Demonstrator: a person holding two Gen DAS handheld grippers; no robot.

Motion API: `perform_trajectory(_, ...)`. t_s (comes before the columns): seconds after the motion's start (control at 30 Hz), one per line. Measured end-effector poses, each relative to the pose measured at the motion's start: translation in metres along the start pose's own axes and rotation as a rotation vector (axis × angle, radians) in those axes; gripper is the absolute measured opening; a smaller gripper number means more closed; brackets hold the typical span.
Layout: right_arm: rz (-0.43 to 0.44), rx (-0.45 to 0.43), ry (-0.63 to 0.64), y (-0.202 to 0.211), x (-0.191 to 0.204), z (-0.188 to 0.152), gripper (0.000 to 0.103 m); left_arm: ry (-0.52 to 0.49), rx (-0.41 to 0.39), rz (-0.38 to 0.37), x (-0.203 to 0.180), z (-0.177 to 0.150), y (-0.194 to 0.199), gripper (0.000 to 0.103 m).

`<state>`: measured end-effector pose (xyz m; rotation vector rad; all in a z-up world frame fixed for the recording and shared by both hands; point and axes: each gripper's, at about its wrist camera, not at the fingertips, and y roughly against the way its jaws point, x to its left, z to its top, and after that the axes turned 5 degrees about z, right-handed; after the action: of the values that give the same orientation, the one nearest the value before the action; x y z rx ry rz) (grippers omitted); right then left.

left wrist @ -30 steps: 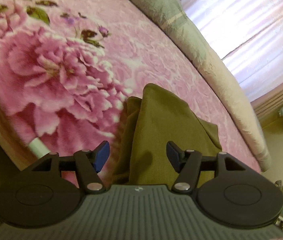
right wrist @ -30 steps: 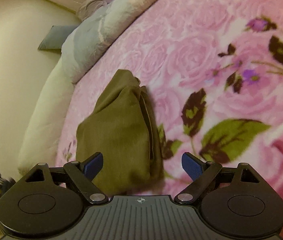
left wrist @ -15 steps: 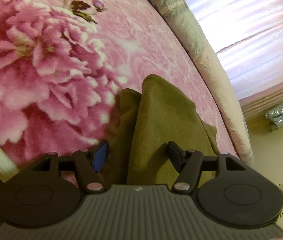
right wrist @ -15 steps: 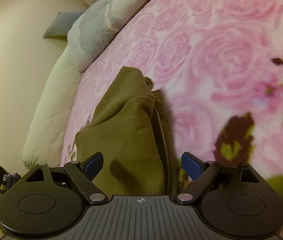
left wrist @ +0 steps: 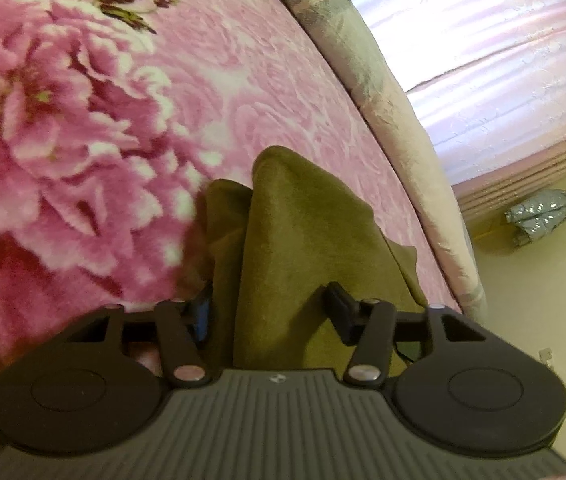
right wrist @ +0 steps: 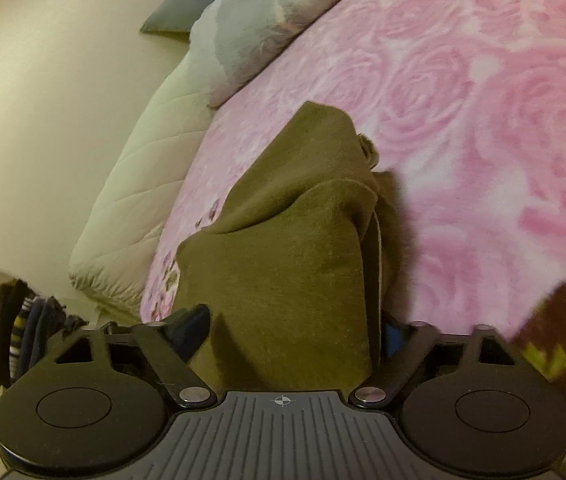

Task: Fold clothes
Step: 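Move both grippers to the shirt edge and close them on it, then lift the olive shirt with both grippers and carry it off the bed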

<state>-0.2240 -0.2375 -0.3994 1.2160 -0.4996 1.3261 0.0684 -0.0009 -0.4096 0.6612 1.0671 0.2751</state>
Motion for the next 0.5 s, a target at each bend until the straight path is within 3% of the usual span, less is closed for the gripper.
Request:
perform_trajectory(0.1,0.051,0.007,-0.011,-0.005,-0.007,0.003,0.067,0.005,0.02,-0.022,0.0,0.004,-0.009,0.034)
perform_trajectory(0.13,0.058,0.014,-0.013,-0.007,-0.01,0.005,0.055,0.008,0.03,-0.031,0.001,0.006,-0.012,0.032)
perform_trajectory(0.17,0.069,0.019,-0.029,-0.008,-0.014,0.007,0.044,0.012,0.042,-0.045,0.002,0.008,-0.016,0.024)
perform_trajectory(0.23,0.096,0.027,-0.065,-0.009,-0.023,0.011,0.035,0.018,0.065,-0.072,0.003,0.012,-0.023,0.018)
perform_trajectory(0.33,0.122,0.037,-0.1,-0.007,-0.031,0.013,0.031,0.012,0.09,-0.076,0.0,0.018,-0.027,0.014)
perform_trajectory(0.5,0.062,0.051,-0.149,-0.005,-0.015,0.029,0.028,0.003,0.124,-0.04,-0.023,0.032,-0.019,0.01)
